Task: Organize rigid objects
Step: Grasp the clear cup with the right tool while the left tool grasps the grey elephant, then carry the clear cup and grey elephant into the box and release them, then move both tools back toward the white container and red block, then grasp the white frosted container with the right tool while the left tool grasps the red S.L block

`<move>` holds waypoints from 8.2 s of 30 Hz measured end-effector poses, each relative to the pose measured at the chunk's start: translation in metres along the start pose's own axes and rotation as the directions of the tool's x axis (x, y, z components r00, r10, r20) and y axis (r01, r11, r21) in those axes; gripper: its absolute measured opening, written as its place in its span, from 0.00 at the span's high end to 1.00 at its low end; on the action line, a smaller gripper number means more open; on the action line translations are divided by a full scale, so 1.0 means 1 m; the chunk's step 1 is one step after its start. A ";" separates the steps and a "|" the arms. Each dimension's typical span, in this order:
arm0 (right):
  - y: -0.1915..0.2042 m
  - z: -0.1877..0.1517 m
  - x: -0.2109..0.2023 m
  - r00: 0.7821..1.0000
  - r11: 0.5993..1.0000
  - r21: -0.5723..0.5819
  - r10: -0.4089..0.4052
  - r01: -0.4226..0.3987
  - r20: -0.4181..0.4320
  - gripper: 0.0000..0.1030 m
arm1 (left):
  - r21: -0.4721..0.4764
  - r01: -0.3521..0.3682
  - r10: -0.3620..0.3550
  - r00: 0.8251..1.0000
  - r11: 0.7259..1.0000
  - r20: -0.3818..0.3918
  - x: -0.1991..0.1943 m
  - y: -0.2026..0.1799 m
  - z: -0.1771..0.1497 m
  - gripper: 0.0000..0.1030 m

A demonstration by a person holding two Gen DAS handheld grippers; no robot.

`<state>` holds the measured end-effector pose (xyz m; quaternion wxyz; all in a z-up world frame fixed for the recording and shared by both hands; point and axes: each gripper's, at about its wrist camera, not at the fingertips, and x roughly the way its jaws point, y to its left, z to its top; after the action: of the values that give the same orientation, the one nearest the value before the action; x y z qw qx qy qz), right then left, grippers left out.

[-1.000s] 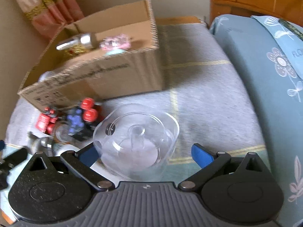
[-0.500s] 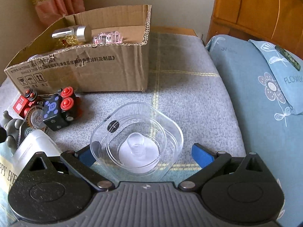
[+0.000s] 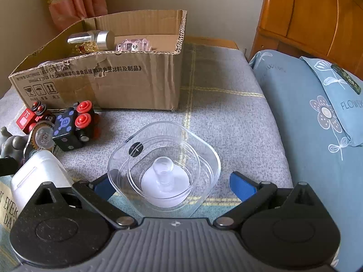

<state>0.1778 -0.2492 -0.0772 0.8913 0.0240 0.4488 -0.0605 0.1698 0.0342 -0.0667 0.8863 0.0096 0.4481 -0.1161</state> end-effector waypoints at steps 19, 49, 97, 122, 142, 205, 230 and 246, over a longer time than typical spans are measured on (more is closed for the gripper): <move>-0.022 -0.017 -0.009 0.998 0.999 -0.043 0.023 -0.021 0.058 0.00 | 0.121 -0.008 0.009 1.000 0.993 -0.016 0.013 -0.008 -0.009 0.01; -0.005 0.004 0.002 0.997 0.995 -0.079 0.059 -0.055 0.042 0.00 | 0.220 0.067 -0.064 0.998 0.973 -0.019 0.024 -0.001 -0.002 0.01; -0.013 0.012 -0.064 0.988 0.962 -0.237 0.151 -0.139 0.032 0.21 | 0.184 0.101 -0.093 0.994 0.978 -0.054 -0.028 0.002 0.023 0.30; 0.002 0.104 -0.082 0.966 0.928 -0.331 0.224 -0.171 0.128 0.21 | 0.284 0.090 -0.121 0.988 0.954 0.093 -0.040 -0.031 0.166 0.30; 0.013 0.162 -0.038 0.968 0.928 -0.326 0.225 -0.178 0.113 0.21 | 0.283 0.063 -0.098 0.989 0.957 0.111 0.003 -0.021 0.166 0.08; 0.101 0.004 -0.043 0.991 0.990 -0.038 0.134 -0.133 0.008 0.00 | -0.113 -0.132 0.141 0.987 0.985 0.074 -0.034 0.021 -0.021 0.04; 0.062 -0.014 -0.043 0.997 0.998 -0.007 0.068 -0.068 -0.040 0.00 | -0.146 -0.069 0.076 0.996 0.987 0.045 -0.027 0.022 -0.025 0.04; 0.042 -0.039 -0.031 0.998 0.997 -0.065 0.038 -0.041 -0.056 0.00 | 0.068 -0.045 0.044 0.999 0.997 0.023 0.001 0.010 -0.025 0.00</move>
<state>0.1341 -0.2014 -0.0756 0.8799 0.0051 0.4744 -0.0274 0.1528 0.0465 -0.0829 0.8927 0.0486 0.4339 -0.1116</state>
